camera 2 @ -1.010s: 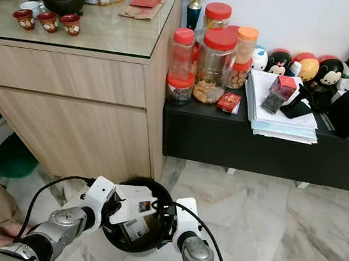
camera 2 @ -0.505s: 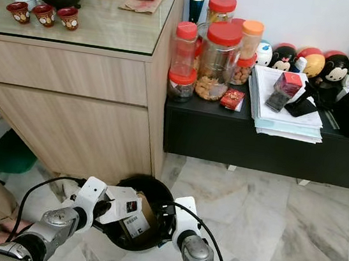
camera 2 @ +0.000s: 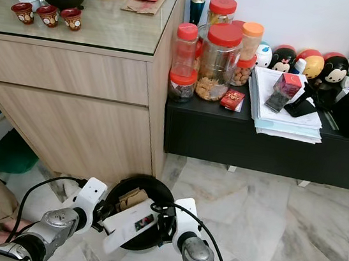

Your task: Picking trash to rubbish bin

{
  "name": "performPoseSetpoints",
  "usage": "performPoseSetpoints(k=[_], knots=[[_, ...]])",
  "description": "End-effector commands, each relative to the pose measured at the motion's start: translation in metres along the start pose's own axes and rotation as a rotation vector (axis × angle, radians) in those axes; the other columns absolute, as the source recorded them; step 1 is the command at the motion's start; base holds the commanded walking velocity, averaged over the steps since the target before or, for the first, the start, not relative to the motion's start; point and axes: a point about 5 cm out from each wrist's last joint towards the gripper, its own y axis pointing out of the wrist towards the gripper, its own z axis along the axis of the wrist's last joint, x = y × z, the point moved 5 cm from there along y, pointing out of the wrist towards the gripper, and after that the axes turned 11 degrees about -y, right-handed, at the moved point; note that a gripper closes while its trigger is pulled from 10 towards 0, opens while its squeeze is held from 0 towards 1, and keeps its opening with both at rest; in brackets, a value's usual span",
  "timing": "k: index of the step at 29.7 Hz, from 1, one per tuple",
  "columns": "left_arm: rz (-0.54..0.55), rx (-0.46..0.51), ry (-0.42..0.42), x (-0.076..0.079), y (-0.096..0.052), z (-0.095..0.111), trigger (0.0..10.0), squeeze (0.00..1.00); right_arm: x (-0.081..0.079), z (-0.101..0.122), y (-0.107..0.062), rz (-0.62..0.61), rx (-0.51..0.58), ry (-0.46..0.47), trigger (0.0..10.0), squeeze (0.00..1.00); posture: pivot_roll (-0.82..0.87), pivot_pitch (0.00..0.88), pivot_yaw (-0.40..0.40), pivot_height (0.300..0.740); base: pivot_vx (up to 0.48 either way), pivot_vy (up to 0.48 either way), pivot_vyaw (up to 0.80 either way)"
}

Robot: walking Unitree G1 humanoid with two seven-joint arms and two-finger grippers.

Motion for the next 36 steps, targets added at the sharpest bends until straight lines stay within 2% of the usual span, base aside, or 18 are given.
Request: performPoseSetpoints(k=[1,2,3,5,7,8,10,11,12,13,14,18,20,25,30,36], knots=[[0.065,-0.022,0.026,-0.017,-0.007,-0.010,10.0,0.00,-0.003,-0.008,-0.002,-0.002,-0.022,0.015,10.0,0.00,0.12,0.152,0.030,0.728,0.000,0.000,0.00],[0.065,-0.022,0.026,-0.017,-0.007,-0.010,10.0,0.00,-0.003,-0.008,-0.002,-0.002,-0.022,0.015,10.0,0.00,0.12,0.152,0.030,0.728,0.000,0.000,0.00],[0.096,-0.025,0.043,-0.024,-0.009,-0.012,10.0,0.00,-0.002,-0.010,-0.002,-0.008,-0.025,0.018,10.0,0.00,0.12,0.150,0.031,0.728,0.000,0.000,0.00],[0.211,-0.054,0.114,-0.048,-0.019,-0.022,10.0,0.00,0.002,-0.014,-0.004,-0.028,-0.035,0.028,10.0,0.00,0.12,0.146,0.036,0.728,0.000,0.000,0.00],[0.239,-0.059,0.126,-0.054,-0.022,-0.025,10.0,0.00,0.002,-0.015,-0.004,-0.032,-0.036,0.032,10.0,0.00,0.12,0.146,0.036,0.728,0.000,0.000,0.00],[0.288,-0.077,0.098,-0.064,-0.028,-0.033,10.0,0.00,0.003,-0.020,-0.006,-0.037,-0.053,0.030,10.0,0.00,0.12,0.144,0.037,0.728,0.000,0.000,0.00],[0.307,-0.084,0.086,-0.068,-0.031,-0.036,10.0,0.00,0.003,-0.022,-0.006,-0.039,-0.060,0.029,10.0,0.00,0.12,0.144,0.037,0.728,0.000,0.000,0.00],[0.374,-0.100,0.073,-0.080,-0.039,-0.046,10.0,0.00,0.003,-0.029,-0.008,-0.041,-0.079,0.038,10.0,0.00,0.12,0.139,0.037,0.728,0.000,0.000,0.00],[0.491,-0.137,0.039,-0.098,-0.055,-0.065,10.0,0.00,0.002,-0.039,-0.011,-0.045,-0.108,0.052,10.0,0.00,0.12,0.136,0.037,0.728,0.000,0.000,0.00],[0.565,-0.155,-0.026,-0.108,-0.066,-0.079,10.0,0.00,0.001,-0.047,-0.014,-0.047,-0.126,0.059,10.0,0.00,0.12,0.133,0.036,0.728,0.000,0.000,0.00],[0.599,-0.169,-0.046,-0.112,-0.072,-0.085,10.0,0.00,0.001,-0.050,-0.015,-0.047,-0.132,0.063,10.0,0.00,0.12,0.133,0.035,0.728,0.000,0.000,0.00],[0.656,-0.184,-0.081,-0.119,-0.083,-0.098,10.0,0.00,0.002,-0.058,-0.019,-0.057,-0.151,0.074,10.0,0.00,0.12,0.130,0.033,0.728,0.000,0.000,0.00],[0.693,-0.203,-0.076,-0.121,-0.092,-0.110,10.0,0.00,0.002,-0.070,-0.024,-0.061,-0.188,0.074,10.0,0.00,0.12,0.130,0.031,0.728,0.000,0.000,0.00],[0.726,-0.256,-0.095,-0.117,-0.102,-0.133,10.0,0.00,0.003,-0.090,-0.032,-0.076,-0.244,0.087,10.0,0.00,0.12,0.134,0.025,0.728,0.000,0.000,0.00],[0.718,-0.267,-0.106,-0.112,-0.103,-0.140,10.0,0.00,0.002,-0.093,-0.034,-0.079,-0.252,0.095,10.0,0.00,0.12,0.143,0.023,0.728,0.000,0.000,0.00],[0.724,-0.243,-0.117,-0.113,-0.102,-0.136,10.0,0.00,0.001,-0.093,-0.034,-0.081,-0.253,0.100,10.0,0.00,0.12,0.149,0.021,0.728,0.000,0.000,0.00]])
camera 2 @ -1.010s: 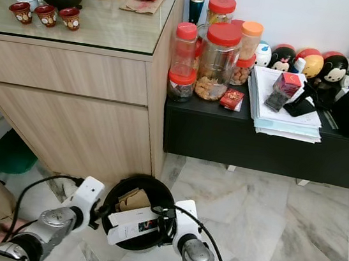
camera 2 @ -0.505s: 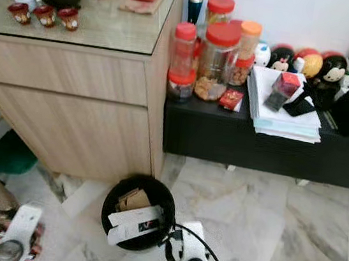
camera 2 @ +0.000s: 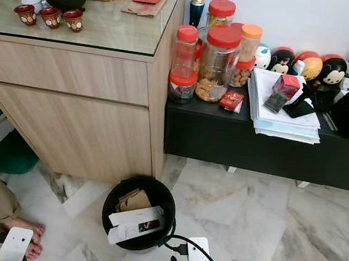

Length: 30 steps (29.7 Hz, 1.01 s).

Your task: Picking trash to rubbish bin

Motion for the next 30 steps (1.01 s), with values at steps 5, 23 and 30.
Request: performPoseSetpoints(k=[5,23,30], knots=[[0.017,-0.002,-0.022,-0.0042,-0.0005,-0.0027,10.0,0.00,-0.0032,0.0000,0.0006,0.003,-0.010,0.012,10.0,0.00,0.13,0.149,0.020,0.728,0.000,0.000,0.00],[-0.005,0.002,-0.038,0.0014,-0.0012,-0.0028,10.0,0.00,-0.0028,-0.0080,-0.0011,0.000,-0.032,0.020,10.0,0.00,0.13,0.153,0.020,0.728,0.000,0.169,0.00],[-0.003,0.003,-0.050,0.0015,-0.0011,-0.0022,10.0,0.00,-0.0040,-0.0072,-0.0008,0.001,-0.031,0.021,10.0,0.00,0.13,0.153,0.021,0.728,0.000,0.000,0.00]])
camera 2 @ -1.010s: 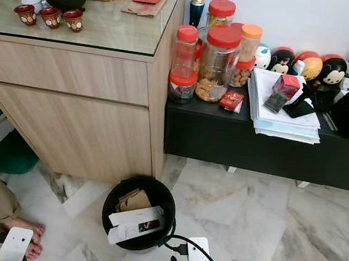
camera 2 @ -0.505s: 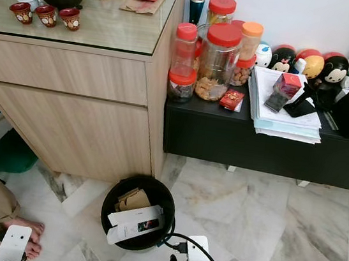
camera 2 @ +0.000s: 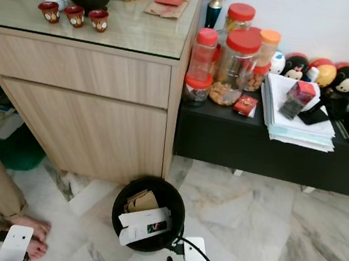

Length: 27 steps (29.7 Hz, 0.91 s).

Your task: Picking trash to rubbish bin

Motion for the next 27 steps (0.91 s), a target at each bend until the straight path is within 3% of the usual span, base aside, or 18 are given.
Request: performPoseSetpoints(k=[1,20,27], knots=[[0.004,-0.028,-0.004,-0.0018,-0.0015,-0.0085,10.0,0.00,0.0010,-0.0058,-0.0011,-0.006,-0.017,0.011,10.0,0.00,0.13,0.153,0.021,0.728,0.000,0.000,0.00],[-0.002,-0.027,-0.016,0.0008,-0.0014,-0.0076,10.0,0.00,0.0014,-0.0076,-0.0014,-0.003,-0.025,0.008,10.0,0.00,0.13,0.152,0.017,0.728,0.000,0.441,0.00],[-0.007,-0.020,-0.009,0.0028,-0.0011,-0.0056,10.0,0.00,0.0025,-0.0052,-0.0009,-0.006,-0.019,0.008,10.0,0.00,0.12,0.148,0.014,0.728,0.000,0.000,0.00]])
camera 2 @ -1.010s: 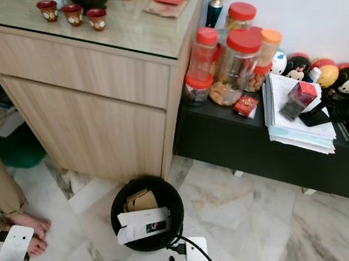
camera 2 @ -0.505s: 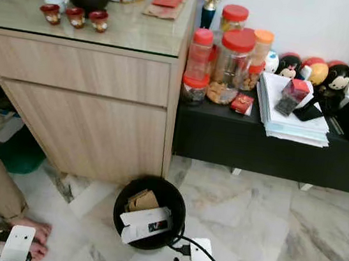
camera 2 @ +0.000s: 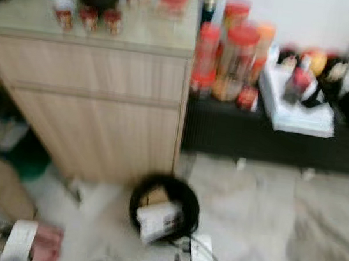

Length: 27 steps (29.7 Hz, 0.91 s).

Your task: Picking trash to rubbish bin

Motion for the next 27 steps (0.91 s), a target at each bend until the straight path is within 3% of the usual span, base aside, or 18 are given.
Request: performPoseSetpoints(k=[1,27], knots=[[0.007,-0.039,0.001,-0.0014,-0.0029,-0.0136,10.0,0.00,0.0039,-0.0029,-0.0008,-0.010,-0.007,0.004,10.0,0.00,0.13,0.148,0.013,0.728,0.000,0.000,0.00],[0.003,-0.058,-0.004,-0.0030,-0.0042,-0.0195,10.0,0.00,0.0008,-0.0054,-0.0012,-0.003,-0.012,0.008,10.0,0.00,0.13,0.155,0.016,0.728,0.000,0.000,0.00]])
